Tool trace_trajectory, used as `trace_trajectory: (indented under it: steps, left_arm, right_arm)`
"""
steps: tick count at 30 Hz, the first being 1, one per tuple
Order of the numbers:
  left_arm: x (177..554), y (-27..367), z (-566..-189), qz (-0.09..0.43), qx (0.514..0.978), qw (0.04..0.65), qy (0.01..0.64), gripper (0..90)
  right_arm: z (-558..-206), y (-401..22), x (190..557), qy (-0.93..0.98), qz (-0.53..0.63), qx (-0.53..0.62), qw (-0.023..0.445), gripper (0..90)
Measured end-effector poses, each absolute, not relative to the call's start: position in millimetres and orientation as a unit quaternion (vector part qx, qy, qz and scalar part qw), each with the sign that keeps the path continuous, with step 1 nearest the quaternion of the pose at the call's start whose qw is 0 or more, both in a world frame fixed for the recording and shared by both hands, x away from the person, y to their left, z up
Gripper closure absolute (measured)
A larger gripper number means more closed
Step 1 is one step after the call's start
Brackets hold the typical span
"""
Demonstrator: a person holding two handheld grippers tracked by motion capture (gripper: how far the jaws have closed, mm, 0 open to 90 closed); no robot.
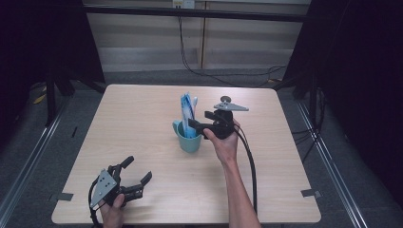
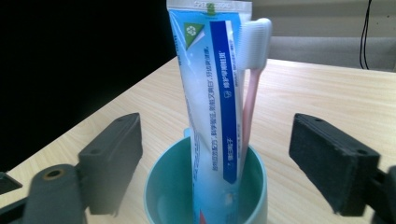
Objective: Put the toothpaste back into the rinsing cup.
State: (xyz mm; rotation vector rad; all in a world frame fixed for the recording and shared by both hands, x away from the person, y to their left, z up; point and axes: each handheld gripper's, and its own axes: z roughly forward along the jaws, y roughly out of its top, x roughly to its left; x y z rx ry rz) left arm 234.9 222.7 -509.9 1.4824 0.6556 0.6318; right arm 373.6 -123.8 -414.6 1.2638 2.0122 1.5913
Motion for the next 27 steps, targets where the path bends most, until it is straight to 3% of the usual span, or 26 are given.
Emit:
trace_trajectory:
  steps: [27]
  left_arm:
    - [234.8,222.9,-509.8,0.277,0.652,0.644,0.288,15.8]
  right_arm:
    - [-415.1,-164.8,346.1,0.684,0.532,0.468,0.173,14.6]
